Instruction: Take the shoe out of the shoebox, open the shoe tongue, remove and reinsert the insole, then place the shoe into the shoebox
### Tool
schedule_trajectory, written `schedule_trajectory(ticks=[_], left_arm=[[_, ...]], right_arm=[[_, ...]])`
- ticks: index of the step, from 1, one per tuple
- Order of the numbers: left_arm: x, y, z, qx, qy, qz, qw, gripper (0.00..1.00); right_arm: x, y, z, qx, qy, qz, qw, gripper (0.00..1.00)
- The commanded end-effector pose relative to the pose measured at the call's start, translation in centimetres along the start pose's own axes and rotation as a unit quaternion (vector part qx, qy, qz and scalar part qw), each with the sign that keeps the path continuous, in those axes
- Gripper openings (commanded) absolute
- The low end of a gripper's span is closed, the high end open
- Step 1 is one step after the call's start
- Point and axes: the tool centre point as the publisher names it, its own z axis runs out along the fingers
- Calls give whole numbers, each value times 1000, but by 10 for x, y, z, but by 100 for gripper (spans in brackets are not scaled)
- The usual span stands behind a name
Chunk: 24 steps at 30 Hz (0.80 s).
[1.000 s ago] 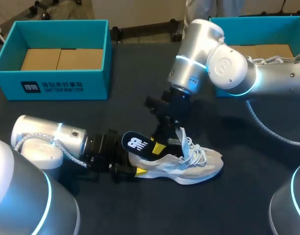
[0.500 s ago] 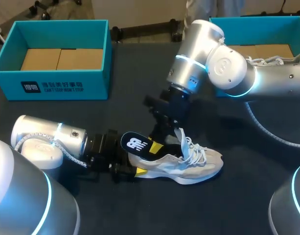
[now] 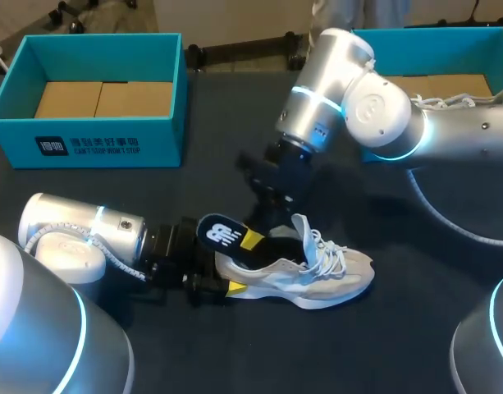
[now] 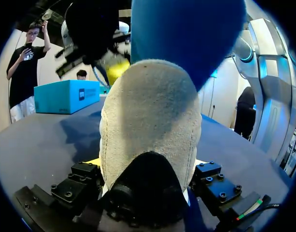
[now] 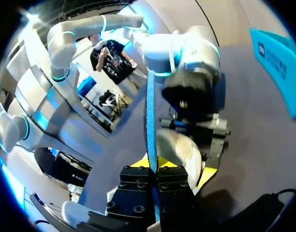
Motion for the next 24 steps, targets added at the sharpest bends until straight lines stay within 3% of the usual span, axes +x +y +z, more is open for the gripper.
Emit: schedule_trajectory(ticks=[1, 4, 18, 24], left_arm=[[0, 1, 0, -1, -2, 0, 1000, 0], [0, 1, 0, -1, -2, 0, 1000, 0], [0, 1, 0, -1, -2, 0, 1000, 0], [0, 1, 0, -1, -2, 0, 1000, 0]], right_arm=[[13, 10, -13, -11, -16, -7, 1000, 0], [19, 26, -22, -15, -38, 5, 999, 0], [19, 26, -22, -15, -38, 5, 999, 0], [10, 69, -39, -88, -80, -7, 993, 0]])
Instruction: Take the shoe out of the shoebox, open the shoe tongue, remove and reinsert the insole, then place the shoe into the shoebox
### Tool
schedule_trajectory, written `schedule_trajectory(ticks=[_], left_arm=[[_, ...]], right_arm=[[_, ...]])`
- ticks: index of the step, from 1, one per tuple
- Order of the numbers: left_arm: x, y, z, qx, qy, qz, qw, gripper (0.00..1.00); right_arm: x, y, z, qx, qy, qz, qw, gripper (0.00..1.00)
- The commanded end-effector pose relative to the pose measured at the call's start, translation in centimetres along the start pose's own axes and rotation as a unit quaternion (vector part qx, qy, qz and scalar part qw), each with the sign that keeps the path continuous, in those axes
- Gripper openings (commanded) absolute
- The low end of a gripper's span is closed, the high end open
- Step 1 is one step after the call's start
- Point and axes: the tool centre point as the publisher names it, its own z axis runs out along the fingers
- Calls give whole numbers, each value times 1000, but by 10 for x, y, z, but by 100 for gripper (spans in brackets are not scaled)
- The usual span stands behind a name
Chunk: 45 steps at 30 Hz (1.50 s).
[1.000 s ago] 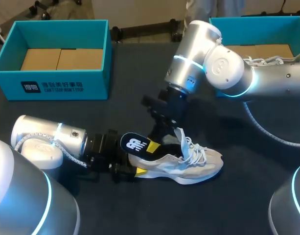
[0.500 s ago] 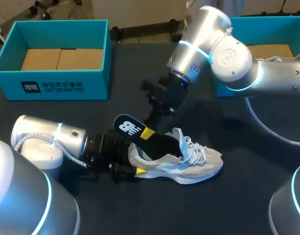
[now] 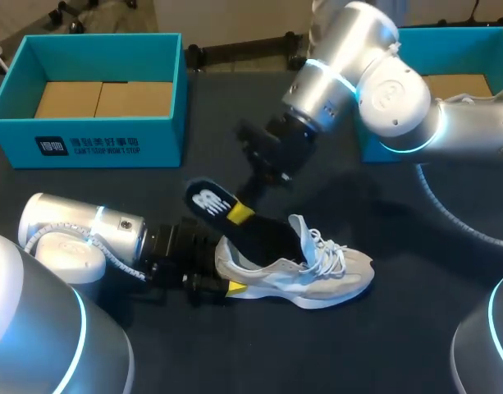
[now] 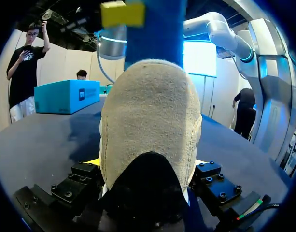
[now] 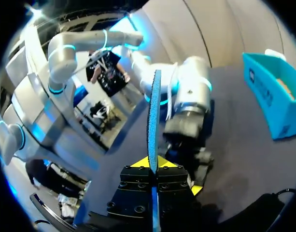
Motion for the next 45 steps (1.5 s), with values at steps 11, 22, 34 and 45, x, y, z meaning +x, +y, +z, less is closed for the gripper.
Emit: schedule_trajectory(ticks=[11, 22, 34, 45], left_arm=[[0, 1, 1, -1, -2, 0, 1000, 0], [0, 1, 1, -1, -2, 0, 1000, 0], [0, 1, 1, -1, -2, 0, 1000, 0], [0, 1, 1, -1, -2, 0, 1000, 0]], right_arm=[[9, 65, -51, -184, -40, 23, 982, 0], [11, 66, -55, -198, -33, 7, 980, 0], [22, 100, -124, -255, -141, -6, 957, 0], [39, 112, -165, -269, -193, 5, 944, 0]])
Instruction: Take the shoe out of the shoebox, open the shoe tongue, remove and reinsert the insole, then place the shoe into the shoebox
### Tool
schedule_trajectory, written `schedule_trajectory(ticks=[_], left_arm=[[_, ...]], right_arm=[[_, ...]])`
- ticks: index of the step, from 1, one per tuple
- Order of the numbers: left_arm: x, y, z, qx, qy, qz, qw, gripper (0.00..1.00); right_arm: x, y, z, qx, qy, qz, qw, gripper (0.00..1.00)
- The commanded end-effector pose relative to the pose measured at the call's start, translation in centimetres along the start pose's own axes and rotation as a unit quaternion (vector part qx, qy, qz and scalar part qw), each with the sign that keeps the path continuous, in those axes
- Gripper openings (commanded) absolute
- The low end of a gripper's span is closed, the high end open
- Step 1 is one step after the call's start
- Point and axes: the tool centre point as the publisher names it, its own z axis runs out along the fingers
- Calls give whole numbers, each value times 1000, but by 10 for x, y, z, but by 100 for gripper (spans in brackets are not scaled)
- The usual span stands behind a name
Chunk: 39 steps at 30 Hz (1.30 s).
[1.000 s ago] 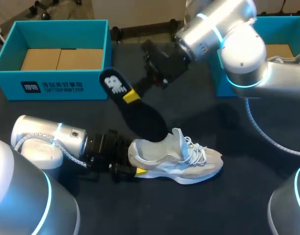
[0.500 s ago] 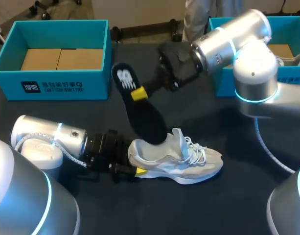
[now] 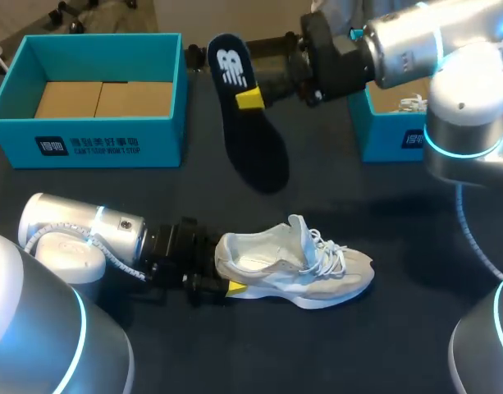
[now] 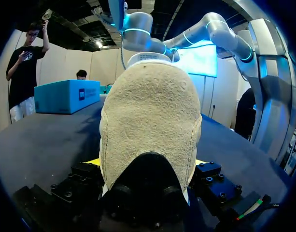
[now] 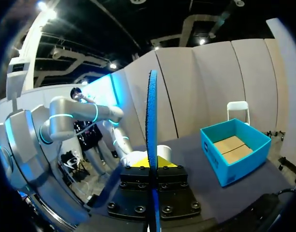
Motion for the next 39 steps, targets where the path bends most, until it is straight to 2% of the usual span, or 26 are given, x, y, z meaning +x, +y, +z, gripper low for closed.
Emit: schedule_trajectory(ticks=[1, 6, 26, 31, 35, 39], left_arm=[[0, 1, 1, -1, -2, 0, 1000, 0], [0, 1, 1, -1, -2, 0, 1000, 0], [0, 1, 1, -1, -2, 0, 1000, 0], [0, 1, 1, -1, -2, 0, 1000, 0], [0, 1, 1, -1, -2, 0, 1000, 0], [0, 1, 1, -1, -2, 0, 1000, 0]], right_arm=[[12, 1, -19, -7, -40, 6, 999, 0], [17, 14, -45, -34, -62, 15, 997, 0], [17, 14, -45, -34, -62, 15, 997, 0], [32, 29, -56, -42, -87, 30, 995, 0], [50, 42, -69, -48, -81, 32, 995, 0], [60, 48, -75, -49, -74, 46, 995, 0]])
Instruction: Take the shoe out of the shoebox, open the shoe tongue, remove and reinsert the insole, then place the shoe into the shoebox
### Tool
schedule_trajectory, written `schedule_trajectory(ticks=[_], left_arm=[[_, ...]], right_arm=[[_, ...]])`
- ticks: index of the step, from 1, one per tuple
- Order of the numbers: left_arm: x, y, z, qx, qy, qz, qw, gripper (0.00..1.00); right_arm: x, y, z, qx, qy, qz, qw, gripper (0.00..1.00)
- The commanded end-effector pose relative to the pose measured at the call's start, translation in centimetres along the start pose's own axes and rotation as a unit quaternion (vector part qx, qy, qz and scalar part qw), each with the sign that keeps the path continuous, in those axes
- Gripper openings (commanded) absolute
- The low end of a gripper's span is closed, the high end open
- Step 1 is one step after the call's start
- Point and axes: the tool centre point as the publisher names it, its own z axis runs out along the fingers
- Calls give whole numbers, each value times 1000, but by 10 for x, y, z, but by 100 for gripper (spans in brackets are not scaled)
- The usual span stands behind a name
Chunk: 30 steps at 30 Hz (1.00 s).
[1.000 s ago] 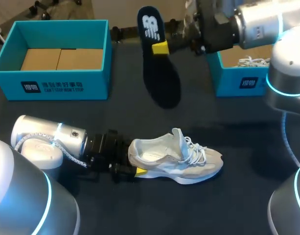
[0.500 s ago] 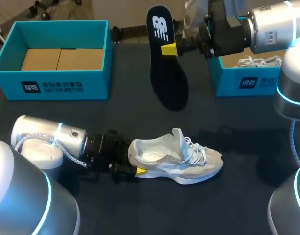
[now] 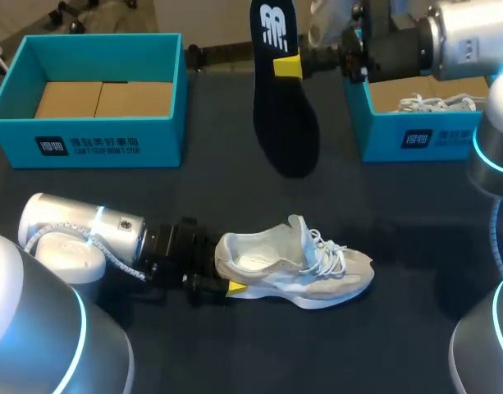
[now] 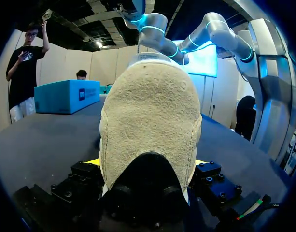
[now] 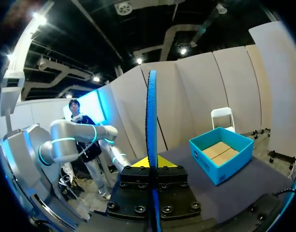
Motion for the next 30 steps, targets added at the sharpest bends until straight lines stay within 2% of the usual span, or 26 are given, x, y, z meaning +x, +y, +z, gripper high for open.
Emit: schedule_trajectory(ticks=[1, 9, 11, 17, 30], left_arm=[[0, 1, 1, -1, -2, 0, 1000, 0], [0, 1, 1, -1, -2, 0, 1000, 0], [0, 1, 1, -1, -2, 0, 1000, 0], [0, 1, 1, -1, -2, 0, 1000, 0], [0, 1, 1, -1, -2, 0, 1000, 0]], right_arm=[[18, 3, -20, 3, -2, 7, 1000, 0], [39, -2, -46, -11, -4, -1, 1000, 0], [48, -7, -59, -13, 9, 7, 1000, 0], [72, -9, -80, -11, 20, 23, 999, 0], [73, -11, -80, -10, 13, 22, 1000, 0]])
